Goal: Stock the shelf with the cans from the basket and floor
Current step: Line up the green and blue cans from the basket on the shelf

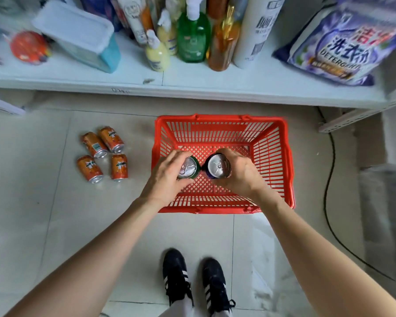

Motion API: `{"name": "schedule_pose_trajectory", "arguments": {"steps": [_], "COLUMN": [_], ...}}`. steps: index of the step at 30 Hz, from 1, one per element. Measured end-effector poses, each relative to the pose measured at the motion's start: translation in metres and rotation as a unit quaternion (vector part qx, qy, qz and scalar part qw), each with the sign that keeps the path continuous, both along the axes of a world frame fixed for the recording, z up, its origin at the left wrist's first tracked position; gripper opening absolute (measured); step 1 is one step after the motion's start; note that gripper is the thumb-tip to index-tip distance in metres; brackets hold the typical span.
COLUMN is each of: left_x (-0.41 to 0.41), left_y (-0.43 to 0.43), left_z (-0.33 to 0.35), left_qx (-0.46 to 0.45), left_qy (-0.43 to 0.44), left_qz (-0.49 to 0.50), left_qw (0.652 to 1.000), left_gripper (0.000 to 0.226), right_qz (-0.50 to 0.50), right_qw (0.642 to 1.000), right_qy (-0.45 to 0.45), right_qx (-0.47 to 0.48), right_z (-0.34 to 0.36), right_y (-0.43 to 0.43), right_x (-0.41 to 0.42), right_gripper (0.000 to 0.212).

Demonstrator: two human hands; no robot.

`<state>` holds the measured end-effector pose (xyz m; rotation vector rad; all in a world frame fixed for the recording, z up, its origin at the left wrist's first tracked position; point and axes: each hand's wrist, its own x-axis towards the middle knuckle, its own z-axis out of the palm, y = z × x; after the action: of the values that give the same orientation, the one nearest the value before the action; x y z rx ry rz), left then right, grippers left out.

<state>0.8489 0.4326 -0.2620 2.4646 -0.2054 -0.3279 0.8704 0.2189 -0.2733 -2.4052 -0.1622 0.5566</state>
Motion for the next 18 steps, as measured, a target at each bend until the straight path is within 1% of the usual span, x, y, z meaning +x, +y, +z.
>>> {"name": "schedule_pose_trajectory", "arguments": {"steps": [3, 6, 11, 12, 14, 18], "left_x": [0.008, 0.016, 0.027, 0.031, 0.034, 0.048], "left_y": [-0.013, -0.031, -0.069, -0.080, -0.089, -0.111], "left_z": [0.044, 0.089, 0.171, 0.195, 0.219, 0.290], "left_qx": [-0.011, -0.016, -0.025, -0.029, -0.034, -0.030], "left_qy": [-0.008, -0.026, -0.057, -0.067, -0.073, -0.093], "left_qz": [0.006, 0.014, 0.022, 0.028, 0.029, 0.023], "left_qw": [1.000, 0.999, 0.998, 0.997, 0.996, 0.995], "left_gripper": [0.063, 0.063, 0.064, 0.064, 0.064, 0.066], "right_qz": [-0.007, -0.011, -0.022, -0.027, -0.035, -0.047], "right_qw": [1.000, 1.000, 0.998, 0.997, 0.994, 0.989], "right_qy": [-0.009, -0.014, -0.025, -0.030, -0.047, -0.073], "right_qx": [0.008, 0.019, 0.059, 0.069, 0.091, 0.123], "right_z": [0.043, 0.085, 0.167, 0.193, 0.219, 0.293], "right_y": [-0.016, -0.039, -0.084, -0.097, -0.106, -0.129], "right_x": [0.006, 0.012, 0.032, 0.038, 0.044, 0.057], "right_gripper": [0.068, 0.066, 0.062, 0.061, 0.059, 0.069]}}
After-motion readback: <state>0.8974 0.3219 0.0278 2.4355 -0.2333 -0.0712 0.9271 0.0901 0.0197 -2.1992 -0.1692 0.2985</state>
